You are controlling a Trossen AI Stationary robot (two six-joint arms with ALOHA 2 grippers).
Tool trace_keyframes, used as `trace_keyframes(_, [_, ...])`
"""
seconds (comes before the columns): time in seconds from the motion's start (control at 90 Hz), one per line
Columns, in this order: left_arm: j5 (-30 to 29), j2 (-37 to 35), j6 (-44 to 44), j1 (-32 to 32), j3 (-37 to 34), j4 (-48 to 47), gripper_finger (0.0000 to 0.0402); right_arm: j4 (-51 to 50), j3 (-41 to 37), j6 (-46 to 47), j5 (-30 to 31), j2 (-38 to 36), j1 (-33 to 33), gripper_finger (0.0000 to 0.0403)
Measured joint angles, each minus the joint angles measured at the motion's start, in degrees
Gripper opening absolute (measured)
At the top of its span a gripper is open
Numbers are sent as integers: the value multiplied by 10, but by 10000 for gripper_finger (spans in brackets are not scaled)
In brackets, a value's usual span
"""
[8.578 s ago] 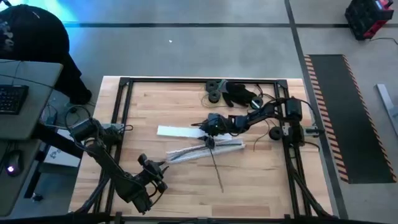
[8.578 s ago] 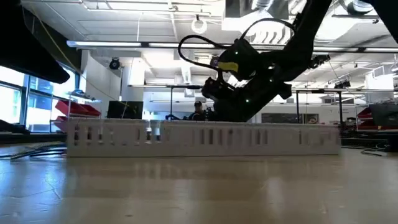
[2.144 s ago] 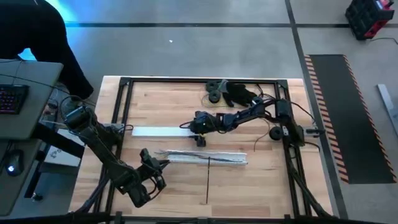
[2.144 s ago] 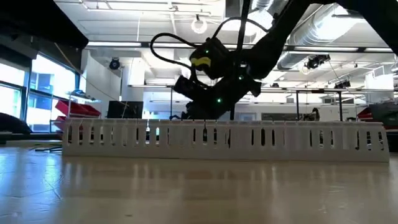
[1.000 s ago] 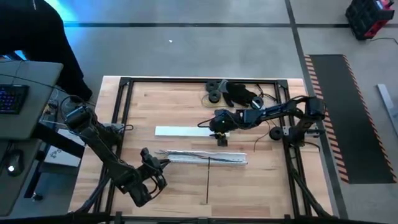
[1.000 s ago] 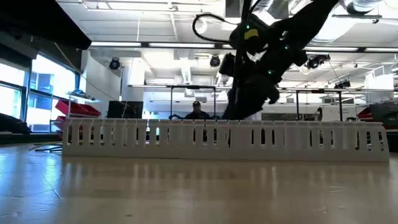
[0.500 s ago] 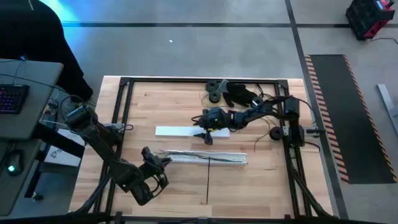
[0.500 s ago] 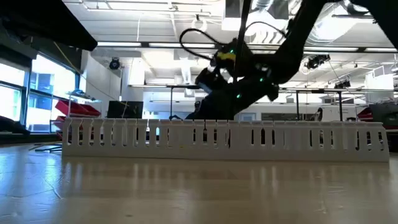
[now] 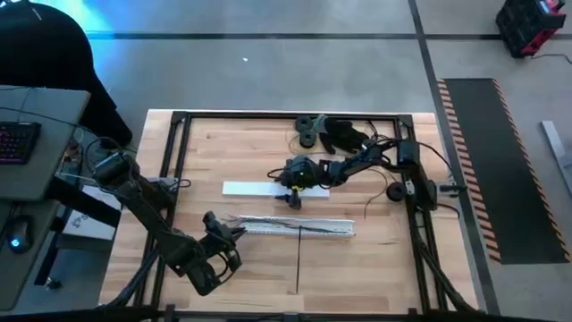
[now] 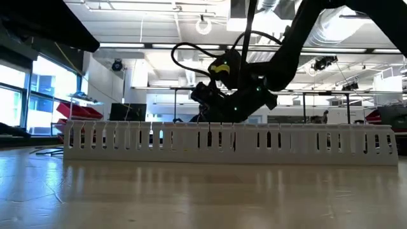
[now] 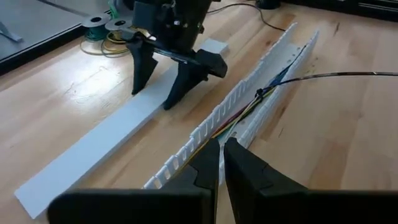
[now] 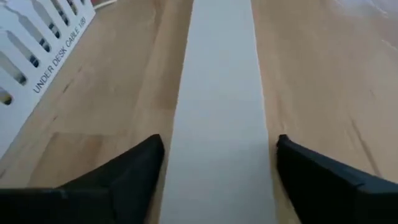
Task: Ziptie cables
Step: Close the white cable duct
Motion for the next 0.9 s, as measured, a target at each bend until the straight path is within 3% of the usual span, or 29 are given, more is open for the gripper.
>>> trace_keyframes(0.089, [4,0,-1,0,0,1,7,46,-14,4,-4,7,0,212])
trace_keyframes(0.378, [-8,0,-1,-1,0,3,7,108,-42,39,12,5,1,210])
trace_keyframes(0.767, [-30,0,-10,-1,0,-1,7,-41,-53,86,46,-120,30,210])
trace_keyframes(0.9, [-40,-1,-11,-1,0,-1,7,-96,-52,86,92,-171,46,210])
